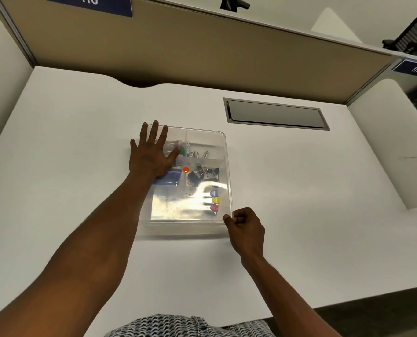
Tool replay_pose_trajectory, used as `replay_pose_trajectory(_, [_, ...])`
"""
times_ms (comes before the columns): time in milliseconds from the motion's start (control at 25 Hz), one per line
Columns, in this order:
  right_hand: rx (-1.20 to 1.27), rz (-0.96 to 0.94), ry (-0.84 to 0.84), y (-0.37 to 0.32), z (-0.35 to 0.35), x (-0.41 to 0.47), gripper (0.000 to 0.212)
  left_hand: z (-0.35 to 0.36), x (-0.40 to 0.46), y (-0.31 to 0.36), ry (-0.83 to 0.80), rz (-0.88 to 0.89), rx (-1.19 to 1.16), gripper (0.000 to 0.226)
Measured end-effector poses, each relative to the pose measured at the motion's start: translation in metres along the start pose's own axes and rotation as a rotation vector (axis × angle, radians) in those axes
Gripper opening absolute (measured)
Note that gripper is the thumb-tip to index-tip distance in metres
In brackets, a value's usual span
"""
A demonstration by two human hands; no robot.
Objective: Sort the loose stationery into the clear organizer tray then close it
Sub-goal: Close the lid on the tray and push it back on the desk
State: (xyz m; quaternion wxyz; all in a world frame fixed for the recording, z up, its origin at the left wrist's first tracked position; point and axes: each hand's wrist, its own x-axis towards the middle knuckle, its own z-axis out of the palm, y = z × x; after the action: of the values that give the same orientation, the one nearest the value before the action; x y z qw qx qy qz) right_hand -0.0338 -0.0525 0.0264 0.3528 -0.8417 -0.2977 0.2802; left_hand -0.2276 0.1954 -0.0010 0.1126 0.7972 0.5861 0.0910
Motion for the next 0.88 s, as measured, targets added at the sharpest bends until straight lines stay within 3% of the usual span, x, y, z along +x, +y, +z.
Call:
replay_pose_trajectory(240, [0.056, 0.03, 0.019, -0.003, -0.002, 0.005, 0.016, 0.0, 0.001, 0.0, -0.002, 0.006, -0.002, 0.083])
replay_pose_trajectory(440, [0.079, 0.117, -0.115, -0.021, -0.012, 0.025, 0.043, -0.001, 0.001, -0.001, -0.007, 0.004, 0.001, 0.084])
replay_pose_trajectory(680, [0.174, 0.169, -0.472, -0.018, -0.042, 0.039, 0.023, 0.001, 0.001, -0.001, -0.004, -0.006, -0.001, 0.083])
replay_pose_trajectory(880, [0.371, 0.304, -0.431, -0.01, -0.041, 0.04, 0.011, 0.002, 0.001, -0.001, 0.004, -0.008, -0.005, 0.081])
